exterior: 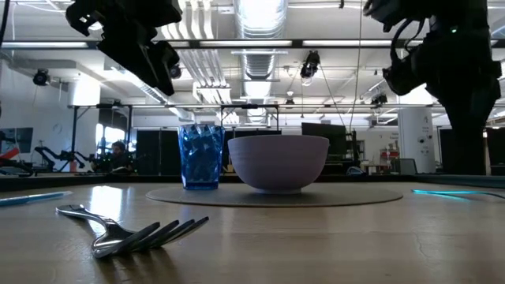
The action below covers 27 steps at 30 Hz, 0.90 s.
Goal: Pick & Place Utensil
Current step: Put the purple spoon into the purple bowl
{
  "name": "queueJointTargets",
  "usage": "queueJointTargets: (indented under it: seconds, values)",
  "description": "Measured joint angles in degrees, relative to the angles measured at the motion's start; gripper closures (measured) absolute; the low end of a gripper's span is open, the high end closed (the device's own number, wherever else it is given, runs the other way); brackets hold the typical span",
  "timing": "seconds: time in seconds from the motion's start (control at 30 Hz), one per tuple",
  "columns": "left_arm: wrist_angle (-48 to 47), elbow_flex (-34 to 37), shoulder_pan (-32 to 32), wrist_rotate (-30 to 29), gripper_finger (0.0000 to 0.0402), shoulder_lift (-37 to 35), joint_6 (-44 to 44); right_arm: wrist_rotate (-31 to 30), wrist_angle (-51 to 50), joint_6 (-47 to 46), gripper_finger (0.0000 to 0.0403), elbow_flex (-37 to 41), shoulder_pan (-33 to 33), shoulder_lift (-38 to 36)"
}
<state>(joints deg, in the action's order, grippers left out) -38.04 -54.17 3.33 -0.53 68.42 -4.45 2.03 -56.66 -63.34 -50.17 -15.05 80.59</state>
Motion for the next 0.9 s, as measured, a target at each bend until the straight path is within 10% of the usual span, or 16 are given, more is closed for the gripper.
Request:
queueJointTargets:
  seconds: [0.9]
  values:
    - [0.61, 0.22, 0.0, -0.14, 0.0204, 0.0, 0.09, -0.18, 6.25, -6.71, 0.0259, 5.81, 0.04, 8.71]
